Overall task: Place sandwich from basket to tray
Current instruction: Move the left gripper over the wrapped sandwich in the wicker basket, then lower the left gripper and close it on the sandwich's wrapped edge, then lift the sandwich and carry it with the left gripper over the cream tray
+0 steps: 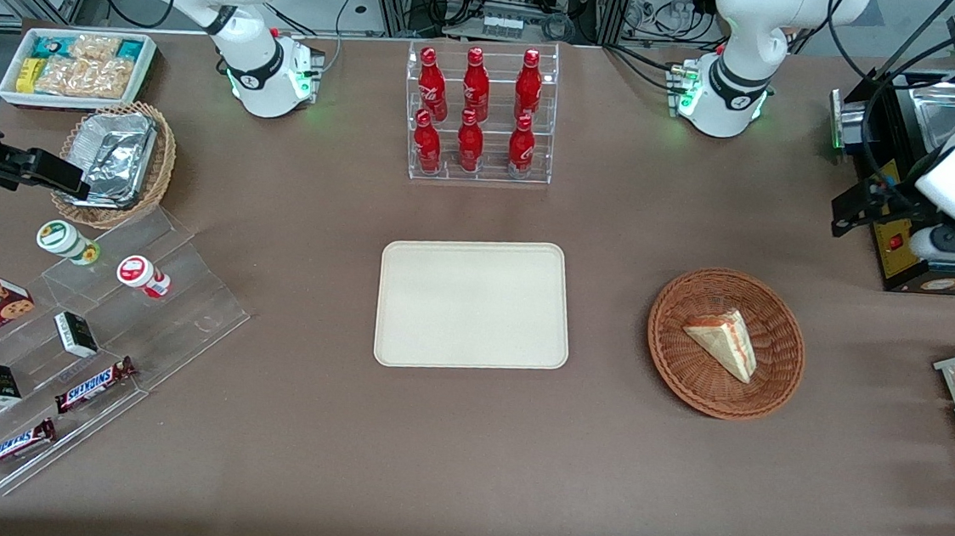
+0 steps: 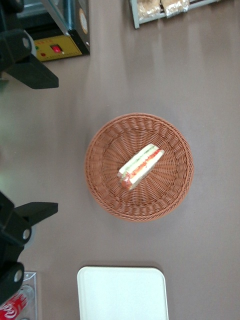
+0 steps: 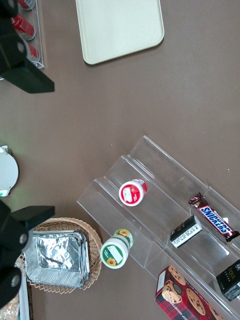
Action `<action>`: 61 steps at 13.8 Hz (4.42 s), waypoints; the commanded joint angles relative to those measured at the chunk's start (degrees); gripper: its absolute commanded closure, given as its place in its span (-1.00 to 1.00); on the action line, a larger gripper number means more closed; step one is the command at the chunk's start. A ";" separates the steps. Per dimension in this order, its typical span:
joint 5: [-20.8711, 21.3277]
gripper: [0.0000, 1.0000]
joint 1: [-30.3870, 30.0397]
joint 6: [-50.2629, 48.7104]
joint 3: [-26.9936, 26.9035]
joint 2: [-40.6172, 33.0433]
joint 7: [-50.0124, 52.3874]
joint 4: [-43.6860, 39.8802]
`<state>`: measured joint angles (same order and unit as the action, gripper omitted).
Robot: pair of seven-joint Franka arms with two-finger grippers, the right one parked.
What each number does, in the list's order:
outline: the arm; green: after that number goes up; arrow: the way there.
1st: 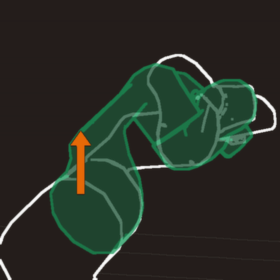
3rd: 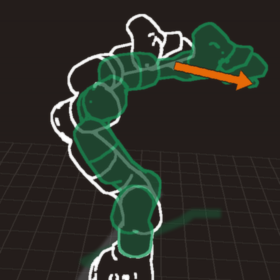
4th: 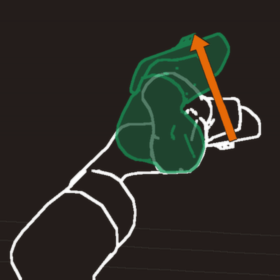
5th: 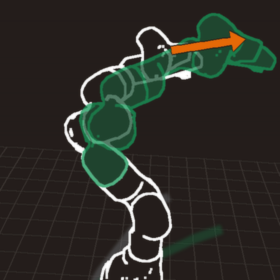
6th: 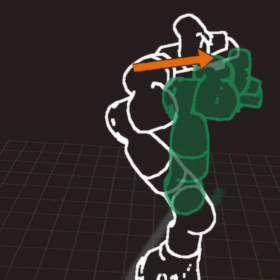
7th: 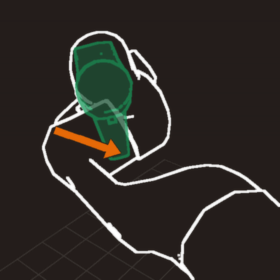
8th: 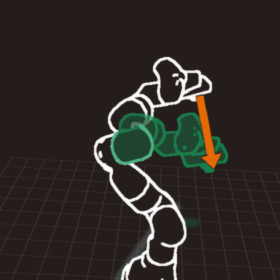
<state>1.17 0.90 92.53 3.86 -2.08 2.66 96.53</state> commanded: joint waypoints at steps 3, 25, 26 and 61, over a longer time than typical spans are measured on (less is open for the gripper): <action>-0.03 -1.00 0.68 13.70 -0.16 3.66 2.33 9.18; -0.29 -1.00 2.96 59.07 0.10 11.47 44.70 36.36; -0.29 -1.00 3.66 59.17 0.01 12.01 44.88 36.45; 2.96 1.00 25.96 20.58 1.68 22.80 45.06 -4.40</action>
<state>3.70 21.85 115.21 6.25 14.44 46.74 99.27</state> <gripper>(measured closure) 0.850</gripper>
